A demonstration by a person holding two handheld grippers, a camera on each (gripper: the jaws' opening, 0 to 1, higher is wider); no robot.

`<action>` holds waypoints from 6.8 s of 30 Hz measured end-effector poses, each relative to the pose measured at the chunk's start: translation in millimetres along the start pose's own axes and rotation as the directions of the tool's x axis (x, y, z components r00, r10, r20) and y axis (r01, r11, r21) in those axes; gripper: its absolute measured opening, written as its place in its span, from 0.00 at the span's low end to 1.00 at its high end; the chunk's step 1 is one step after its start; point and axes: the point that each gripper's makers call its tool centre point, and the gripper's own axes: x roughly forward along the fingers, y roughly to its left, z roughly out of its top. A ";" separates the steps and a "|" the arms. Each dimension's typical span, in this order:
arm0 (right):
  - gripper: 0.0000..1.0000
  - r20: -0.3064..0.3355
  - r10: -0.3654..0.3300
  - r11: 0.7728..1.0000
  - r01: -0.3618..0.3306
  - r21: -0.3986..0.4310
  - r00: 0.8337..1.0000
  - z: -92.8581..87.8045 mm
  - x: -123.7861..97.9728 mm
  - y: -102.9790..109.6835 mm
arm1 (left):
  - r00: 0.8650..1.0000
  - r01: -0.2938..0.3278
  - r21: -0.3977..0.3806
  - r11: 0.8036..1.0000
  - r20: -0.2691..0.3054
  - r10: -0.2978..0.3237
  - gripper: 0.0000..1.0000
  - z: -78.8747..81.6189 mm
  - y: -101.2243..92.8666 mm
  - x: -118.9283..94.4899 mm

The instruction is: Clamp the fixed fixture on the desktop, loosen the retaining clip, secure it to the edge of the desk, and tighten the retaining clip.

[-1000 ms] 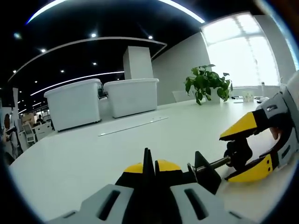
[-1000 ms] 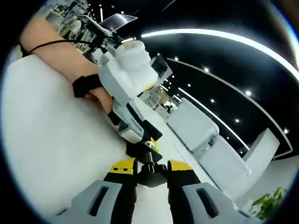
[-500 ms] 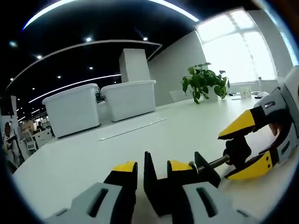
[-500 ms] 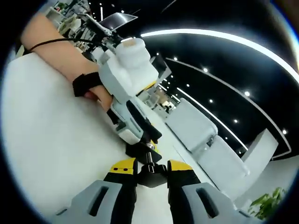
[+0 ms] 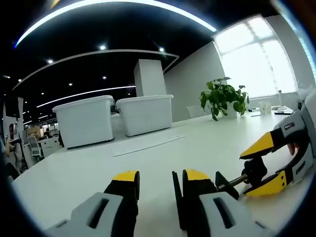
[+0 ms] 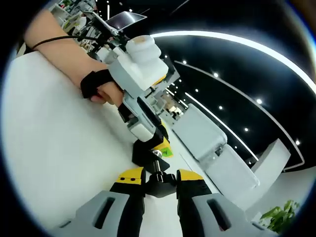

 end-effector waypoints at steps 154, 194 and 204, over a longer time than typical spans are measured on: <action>0.04 -0.310 -0.191 0.963 0.116 -0.245 0.931 -16.5 36.8 -9.1 | 0.957 -0.101 -0.290 0.952 0.234 0.173 0.33 40.0 91.4 -24.3; 0.03 -0.224 -0.144 0.985 0.162 0.065 0.964 -10.7 26.2 -22.4 | 0.945 -0.095 -0.319 0.943 0.268 0.185 0.32 46.0 95.3 -29.7; 0.03 -0.232 -0.134 0.924 0.206 0.321 0.963 -21.2 20.7 -37.8 | 0.946 -0.099 -0.306 0.947 0.266 0.185 0.31 46.4 93.0 -32.1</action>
